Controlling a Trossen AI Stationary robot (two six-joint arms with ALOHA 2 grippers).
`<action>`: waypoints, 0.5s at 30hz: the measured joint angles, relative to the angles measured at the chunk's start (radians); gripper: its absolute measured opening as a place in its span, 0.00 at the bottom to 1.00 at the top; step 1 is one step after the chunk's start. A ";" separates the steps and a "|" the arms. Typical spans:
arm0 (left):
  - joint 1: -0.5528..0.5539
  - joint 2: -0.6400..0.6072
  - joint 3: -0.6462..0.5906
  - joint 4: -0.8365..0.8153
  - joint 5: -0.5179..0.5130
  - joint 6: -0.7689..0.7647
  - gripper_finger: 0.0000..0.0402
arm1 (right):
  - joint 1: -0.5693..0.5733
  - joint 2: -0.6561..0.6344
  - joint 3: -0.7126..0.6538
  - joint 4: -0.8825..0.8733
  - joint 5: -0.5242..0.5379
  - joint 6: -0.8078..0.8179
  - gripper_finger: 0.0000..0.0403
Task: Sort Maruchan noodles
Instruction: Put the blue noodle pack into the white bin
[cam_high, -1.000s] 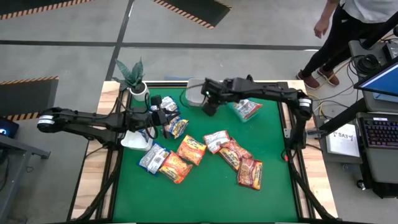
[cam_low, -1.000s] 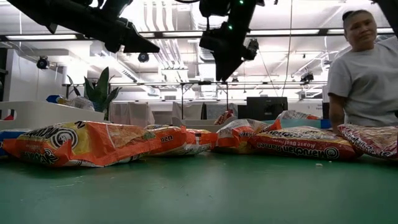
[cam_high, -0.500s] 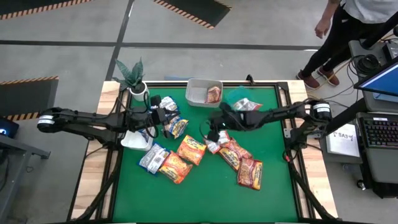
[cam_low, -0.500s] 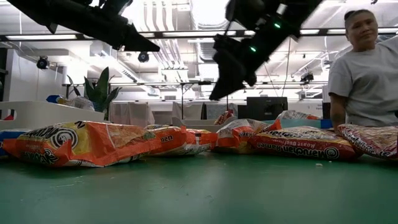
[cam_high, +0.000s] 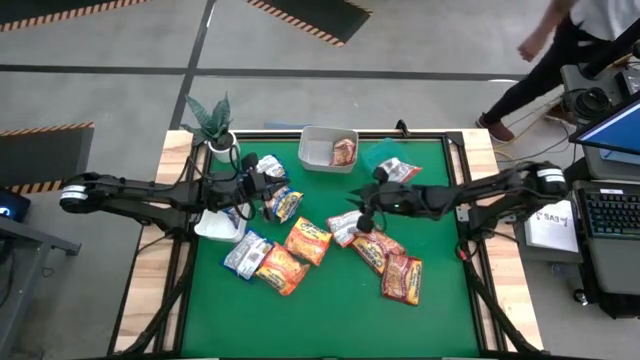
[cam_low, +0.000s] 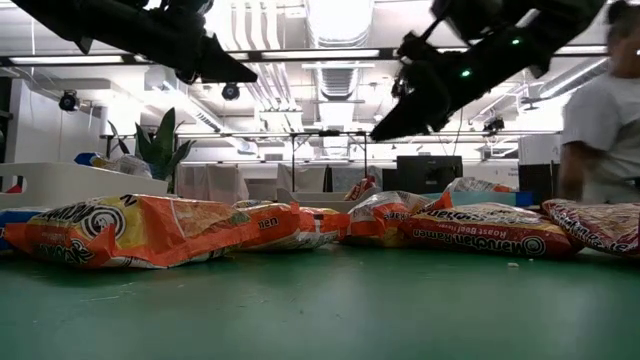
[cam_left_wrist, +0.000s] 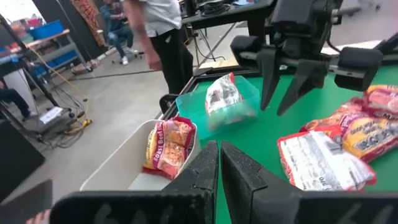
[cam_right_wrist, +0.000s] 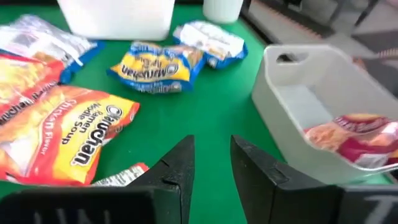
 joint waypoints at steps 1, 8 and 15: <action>0.001 0.000 0.000 0.002 0.000 -0.016 0.00 | 0.000 -0.024 -0.021 0.019 -0.002 -0.010 0.22; 0.001 0.030 0.001 0.004 -0.115 -0.146 0.00 | -0.012 -0.179 -0.126 0.137 -0.027 -0.125 0.18; 0.027 0.167 0.108 -0.131 -0.221 -0.250 0.01 | -0.051 -0.306 -0.151 0.141 -0.032 -0.184 0.17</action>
